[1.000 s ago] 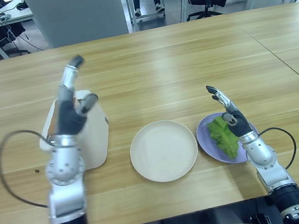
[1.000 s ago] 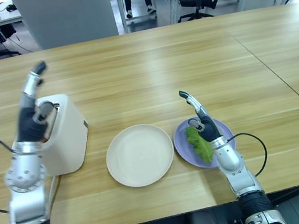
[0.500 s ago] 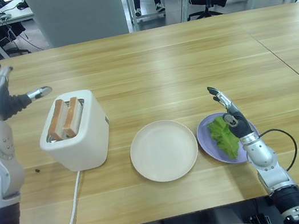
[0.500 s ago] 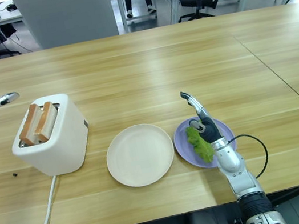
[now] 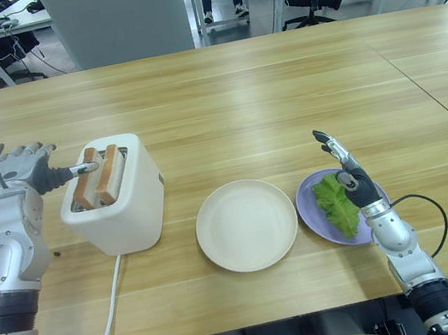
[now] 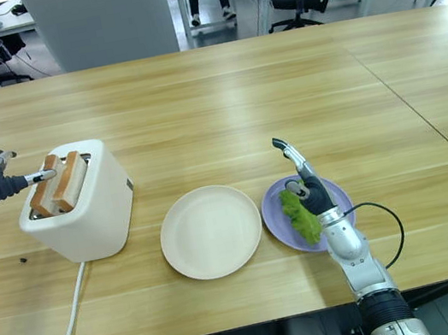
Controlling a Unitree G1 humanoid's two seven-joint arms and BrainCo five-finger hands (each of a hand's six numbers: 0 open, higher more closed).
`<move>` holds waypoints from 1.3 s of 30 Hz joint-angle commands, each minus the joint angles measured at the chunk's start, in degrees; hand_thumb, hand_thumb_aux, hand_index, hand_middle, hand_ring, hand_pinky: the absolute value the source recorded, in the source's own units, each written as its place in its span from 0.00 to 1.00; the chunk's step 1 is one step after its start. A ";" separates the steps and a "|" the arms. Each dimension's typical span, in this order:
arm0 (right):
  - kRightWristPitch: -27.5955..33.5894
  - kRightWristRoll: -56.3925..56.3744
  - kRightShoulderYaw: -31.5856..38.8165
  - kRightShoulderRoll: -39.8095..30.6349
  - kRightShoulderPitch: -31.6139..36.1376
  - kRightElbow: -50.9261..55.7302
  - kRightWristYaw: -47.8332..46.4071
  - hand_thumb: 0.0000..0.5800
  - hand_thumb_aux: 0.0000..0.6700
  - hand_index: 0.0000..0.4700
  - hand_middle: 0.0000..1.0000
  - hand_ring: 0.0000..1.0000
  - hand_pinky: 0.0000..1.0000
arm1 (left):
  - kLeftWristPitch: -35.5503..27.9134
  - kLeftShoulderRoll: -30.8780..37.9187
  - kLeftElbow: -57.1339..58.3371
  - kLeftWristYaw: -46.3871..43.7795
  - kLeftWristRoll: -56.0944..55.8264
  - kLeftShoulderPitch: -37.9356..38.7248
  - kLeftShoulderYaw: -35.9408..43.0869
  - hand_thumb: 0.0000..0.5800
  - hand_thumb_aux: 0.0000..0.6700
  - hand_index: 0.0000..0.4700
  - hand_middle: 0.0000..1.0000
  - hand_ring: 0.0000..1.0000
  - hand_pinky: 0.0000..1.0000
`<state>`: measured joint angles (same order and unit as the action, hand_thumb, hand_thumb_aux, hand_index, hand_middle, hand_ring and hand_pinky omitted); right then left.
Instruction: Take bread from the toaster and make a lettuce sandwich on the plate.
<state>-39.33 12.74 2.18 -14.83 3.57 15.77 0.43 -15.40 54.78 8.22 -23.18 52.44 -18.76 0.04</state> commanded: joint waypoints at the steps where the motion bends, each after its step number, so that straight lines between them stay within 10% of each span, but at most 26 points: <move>1: 0.84 0.44 -0.31 -0.40 -0.93 -1.24 -0.15 0.00 0.00 0.00 0.00 0.00 0.00 | 0.47 0.46 2.28 -0.12 0.47 -0.79 2.90 0.00 0.00 0.00 0.00 0.00 0.00; 10: 1.50 0.30 -0.27 -0.48 -1.45 -2.48 -0.45 0.00 0.00 0.00 0.00 0.00 0.00 | 0.38 1.28 3.31 0.00 0.96 -0.38 5.13 0.21 0.11 0.11 0.00 0.00 0.00; 11: 1.55 0.29 -0.25 -0.49 -1.48 -2.55 -0.47 0.00 0.00 0.00 0.00 0.00 0.00 | 0.36 1.24 3.34 0.08 0.96 -0.40 5.30 0.38 0.22 0.21 0.00 0.00 0.00; 18: 1.91 0.27 0.01 -0.46 -1.77 -3.26 -0.92 0.00 0.00 0.00 0.00 0.00 0.00 | 0.50 -1.19 2.48 1.30 -1.44 -0.14 5.19 0.73 0.48 0.47 0.00 0.00 0.00; 29: 2.19 0.20 -0.09 -0.63 -1.98 -3.86 -1.50 0.00 0.00 0.00 0.00 0.00 0.00 | -0.99 -7.45 -5.79 6.32 -6.39 1.97 1.79 0.87 0.64 0.62 0.00 0.00 0.00; 31: 2.31 1.35 -0.33 -1.04 -1.93 -3.83 -0.95 0.00 0.00 0.00 0.00 0.00 0.00 | -1.56 -8.59 -7.69 8.02 -7.07 1.76 0.34 0.98 0.85 0.84 0.00 0.00 0.00; 32: 2.58 2.88 -0.59 -1.55 -1.80 -3.66 -0.17 0.00 0.00 0.00 0.00 0.00 0.00 | -1.80 -9.04 -8.54 8.77 -7.45 1.66 -0.43 1.00 1.00 0.98 0.09 0.09 0.09; 35: 5.94 13.19 -1.53 -5.22 -1.33 -3.31 4.98 0.00 0.00 0.00 0.00 0.00 0.00 | -2.56 -9.75 -11.16 11.02 -7.96 1.49 -2.63 1.00 1.00 0.98 0.60 0.60 0.60; 36: 7.50 16.17 -1.67 -6.41 -1.25 -3.28 6.49 0.00 0.00 0.00 0.00 0.00 0.00 | -2.80 -9.84 -11.99 11.46 -8.16 1.62 -3.22 1.00 1.00 0.98 0.60 0.60 0.60; 38: 11.43 23.79 -1.76 -10.29 -1.75 -4.78 9.44 0.00 0.00 0.00 0.00 0.00 0.00 | -3.19 -10.12 -14.03 12.69 -8.63 1.95 -4.88 1.00 1.00 0.98 1.00 1.00 1.00; 39: 13.02 26.92 -1.88 -12.23 -2.37 -6.07 10.28 0.00 0.00 0.00 0.00 0.00 0.00 | -3.22 -10.26 -14.94 13.34 -8.84 2.04 -5.64 1.00 1.00 0.98 1.00 1.00 1.00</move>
<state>-30.02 32.86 1.28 -24.50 1.97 12.16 8.49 -18.15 44.89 -4.24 -11.65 44.14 -16.95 -3.35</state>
